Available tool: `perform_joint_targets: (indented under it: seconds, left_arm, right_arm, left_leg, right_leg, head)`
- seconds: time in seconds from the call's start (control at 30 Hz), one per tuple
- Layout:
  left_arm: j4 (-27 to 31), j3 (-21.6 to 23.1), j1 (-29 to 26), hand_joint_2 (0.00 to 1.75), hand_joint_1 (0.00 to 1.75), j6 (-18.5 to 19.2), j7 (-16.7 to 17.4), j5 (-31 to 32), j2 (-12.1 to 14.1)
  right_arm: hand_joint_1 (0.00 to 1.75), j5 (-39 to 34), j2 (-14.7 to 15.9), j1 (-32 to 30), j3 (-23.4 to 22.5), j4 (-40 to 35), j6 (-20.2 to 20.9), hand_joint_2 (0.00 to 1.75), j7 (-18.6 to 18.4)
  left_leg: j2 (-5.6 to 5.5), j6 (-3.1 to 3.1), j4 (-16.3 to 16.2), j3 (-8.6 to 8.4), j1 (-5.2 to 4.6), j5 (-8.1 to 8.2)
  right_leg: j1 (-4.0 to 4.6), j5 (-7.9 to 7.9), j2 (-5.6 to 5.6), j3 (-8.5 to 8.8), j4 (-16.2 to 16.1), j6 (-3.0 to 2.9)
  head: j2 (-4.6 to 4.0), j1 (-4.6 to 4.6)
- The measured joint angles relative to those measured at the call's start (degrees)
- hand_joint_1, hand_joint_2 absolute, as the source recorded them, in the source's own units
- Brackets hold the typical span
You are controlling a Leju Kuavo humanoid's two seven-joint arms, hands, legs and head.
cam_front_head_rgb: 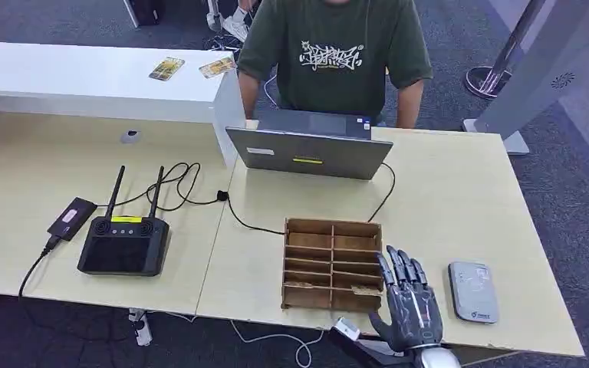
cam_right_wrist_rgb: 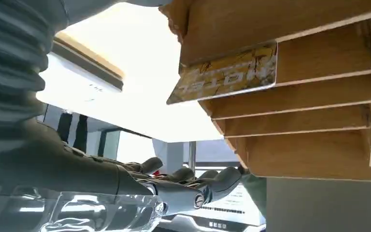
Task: Pass the card to the sensor for recognition and then transmit it.
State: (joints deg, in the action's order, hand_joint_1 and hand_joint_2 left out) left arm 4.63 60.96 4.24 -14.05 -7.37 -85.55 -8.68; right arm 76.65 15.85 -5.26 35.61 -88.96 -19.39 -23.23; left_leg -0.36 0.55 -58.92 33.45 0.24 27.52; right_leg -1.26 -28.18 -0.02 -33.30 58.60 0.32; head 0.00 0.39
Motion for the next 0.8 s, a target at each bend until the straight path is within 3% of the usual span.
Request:
perform_joint_targets:
  seconds: [0.47,0.5,0.53,0.57,0.6,0.63,0.8]
  left_arm:
    - [0.0,0.0,0.0,0.0,0.0,0.1,0.0,0.0,0.0]
    - [0.0,0.0,0.0,0.0,0.0,0.1,0.0,0.0,0.0]
    - [0.0,0.0,0.0,0.0,0.0,0.1,0.0,0.0,0.0]
    - [0.0,0.0,0.0,0.0,0.0,0.1,0.0,0.0,0.0]
    - [0.0,0.0,0.0,0.0,0.0,0.1,0.0,0.0,0.0]
    - [0.0,0.0,0.0,0.0,0.0,0.1,0.0,0.0,0.0]
    - [0.0,0.0,0.0,0.0,0.0,0.2,0.0,0.0,0.0]
  right_arm:
    - [0.0,-2.1,0.0,0.0,0.0,-0.4,0.6,1.75,0.3]
    - [0.07,-2.2,0.0,0.0,0.0,-0.4,0.7,1.75,0.3]
    - [0.31,-2.2,0.0,0.0,0.0,-0.4,1.0,1.75,0.3]
    - [1.36,-2.2,0.0,0.0,0.0,-0.4,1.0,1.75,0.3]
    - [1.36,-2.3,0.0,0.0,0.0,-0.4,1.1,1.75,0.3]
    - [1.75,-2.4,0.0,0.0,0.0,-0.4,1.1,1.75,0.3]
    - [1.75,-2.6,0.0,0.0,0.0,-0.5,1.2,1.75,0.3]
  left_leg:
    - [0.0,0.0,0.0,0.0,0.0,0.0]
    - [0.0,0.0,0.0,0.0,0.0,0.0]
    - [0.0,0.0,0.0,0.0,0.0,0.0]
    - [0.0,0.0,0.0,0.0,0.0,0.0]
    - [0.0,0.0,0.0,0.0,0.0,0.0]
    - [0.0,0.0,0.0,0.0,0.0,0.0]
    - [0.0,0.0,0.0,0.0,0.0,0.0]
  right_leg:
    - [0.0,0.0,0.0,0.01,0.0,0.0]
    - [0.0,0.0,0.0,0.01,0.0,0.0]
    - [0.0,0.0,0.0,0.01,0.0,0.0]
    - [0.0,0.0,0.0,0.01,0.0,0.0]
    - [0.0,0.0,0.0,0.01,0.0,0.0]
    - [0.0,0.0,0.0,0.01,0.0,0.0]
    - [0.0,0.0,0.0,0.01,0.0,0.0]
  head:
    - [0.0,0.0]
    - [0.0,0.0]
    - [0.0,0.0]
    - [0.0,0.0]
    - [0.0,0.0]
    - [0.0,0.0]
    - [0.0,0.0]
